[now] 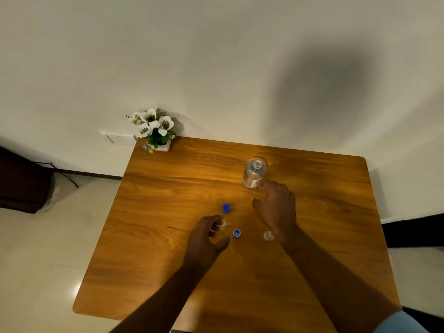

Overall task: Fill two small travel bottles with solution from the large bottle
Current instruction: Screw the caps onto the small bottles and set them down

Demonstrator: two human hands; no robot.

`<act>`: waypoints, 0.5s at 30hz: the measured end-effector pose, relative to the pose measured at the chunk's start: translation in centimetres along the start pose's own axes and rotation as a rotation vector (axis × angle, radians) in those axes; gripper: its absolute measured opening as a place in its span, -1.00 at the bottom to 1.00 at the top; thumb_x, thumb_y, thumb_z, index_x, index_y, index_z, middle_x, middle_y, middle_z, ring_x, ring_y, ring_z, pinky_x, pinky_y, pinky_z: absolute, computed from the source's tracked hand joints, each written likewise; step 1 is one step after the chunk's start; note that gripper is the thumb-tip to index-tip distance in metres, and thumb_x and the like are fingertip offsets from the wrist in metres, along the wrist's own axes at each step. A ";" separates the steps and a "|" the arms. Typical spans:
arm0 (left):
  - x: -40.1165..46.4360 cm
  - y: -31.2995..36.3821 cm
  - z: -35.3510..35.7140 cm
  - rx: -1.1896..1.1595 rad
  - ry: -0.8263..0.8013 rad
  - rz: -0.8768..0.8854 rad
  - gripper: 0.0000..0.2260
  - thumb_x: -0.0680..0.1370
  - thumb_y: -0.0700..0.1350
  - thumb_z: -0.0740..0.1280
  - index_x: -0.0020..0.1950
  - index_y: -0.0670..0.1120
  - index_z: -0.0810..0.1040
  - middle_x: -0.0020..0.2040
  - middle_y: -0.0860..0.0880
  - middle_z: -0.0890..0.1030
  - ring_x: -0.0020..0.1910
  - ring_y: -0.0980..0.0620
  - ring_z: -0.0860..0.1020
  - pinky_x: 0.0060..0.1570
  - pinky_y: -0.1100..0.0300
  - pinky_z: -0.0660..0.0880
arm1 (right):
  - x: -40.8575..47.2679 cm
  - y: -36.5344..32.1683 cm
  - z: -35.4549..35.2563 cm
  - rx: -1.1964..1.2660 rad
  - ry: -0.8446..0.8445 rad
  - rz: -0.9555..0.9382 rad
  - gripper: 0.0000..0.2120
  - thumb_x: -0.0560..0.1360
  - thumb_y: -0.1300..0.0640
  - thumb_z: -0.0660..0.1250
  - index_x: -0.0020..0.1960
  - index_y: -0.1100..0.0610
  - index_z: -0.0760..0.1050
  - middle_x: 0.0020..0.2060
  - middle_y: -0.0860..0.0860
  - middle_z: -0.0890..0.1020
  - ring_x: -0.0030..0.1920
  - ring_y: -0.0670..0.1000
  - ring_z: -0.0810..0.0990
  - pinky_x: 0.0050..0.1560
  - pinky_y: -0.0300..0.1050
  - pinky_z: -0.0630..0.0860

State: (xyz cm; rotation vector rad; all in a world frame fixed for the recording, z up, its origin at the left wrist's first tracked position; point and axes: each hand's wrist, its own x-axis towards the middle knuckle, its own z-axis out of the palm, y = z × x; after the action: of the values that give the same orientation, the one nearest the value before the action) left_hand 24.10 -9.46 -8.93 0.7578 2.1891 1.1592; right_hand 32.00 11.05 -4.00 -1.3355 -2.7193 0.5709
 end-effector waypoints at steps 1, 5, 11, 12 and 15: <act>0.1 -0.2 -0.3 0.003 0.004 -0.012 -0.50 0.42 -0.07 0.61 0.30 0.12 0.53 0.10 0.18 0.56 0.03 0.21 0.56 -0.05 0.32 0.56 | -1.5 -0.8 -0.5 -0.088 -0.052 -0.067 -0.58 0.46 -0.03 0.44 0.30 -0.06 0.50 0.23 -0.05 0.61 0.30 0.06 0.51 0.31 0.08 0.39; 1.1 -1.8 -0.9 0.059 -0.002 -0.038 -0.42 0.39 -0.09 0.62 0.37 0.03 0.54 0.10 0.07 0.55 0.02 0.13 0.54 -0.02 0.23 0.54 | -5.1 -3.9 -0.1 -0.326 -0.266 -0.268 -0.67 0.57 0.02 0.30 0.33 -0.03 0.48 0.27 -0.02 0.58 0.33 0.08 0.42 0.33 0.07 0.31; 3.2 -3.6 -0.9 0.207 -0.095 -0.092 -0.39 0.41 -0.08 0.59 0.43 0.04 0.49 0.28 0.04 0.54 0.25 0.06 0.50 0.25 0.14 0.49 | -5.6 -4.9 3.3 -0.568 -0.412 -0.257 -0.71 0.59 -0.03 0.28 0.27 0.05 0.51 0.21 0.06 0.60 0.31 0.15 0.41 0.28 0.10 0.30; 3.6 -3.7 -0.8 0.223 -0.116 -0.079 -0.40 0.42 -0.07 0.58 0.43 0.04 0.49 0.30 0.03 0.54 0.28 0.03 0.49 0.27 0.11 0.48 | -5.4 -5.0 3.7 -0.590 -0.431 -0.242 -0.72 0.59 -0.03 0.27 0.25 0.05 0.51 0.19 0.06 0.61 0.30 0.15 0.42 0.28 0.10 0.28; 4.6 -4.3 -0.6 0.261 -0.165 -0.043 -0.43 0.43 -0.04 0.56 0.43 0.02 0.52 0.35 0.01 0.55 0.34 -0.02 0.48 0.33 0.03 0.48 | -4.7 -5.1 5.0 -0.616 -0.471 -0.212 -0.76 0.59 -0.03 0.27 0.21 0.02 0.53 0.14 0.04 0.64 0.27 0.14 0.44 0.27 0.11 0.27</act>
State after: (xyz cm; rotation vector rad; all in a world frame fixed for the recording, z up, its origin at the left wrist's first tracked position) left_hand 19.51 -8.61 -13.22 0.8759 2.2284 0.7684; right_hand 30.04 3.10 -6.35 -1.0642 -3.5662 0.0083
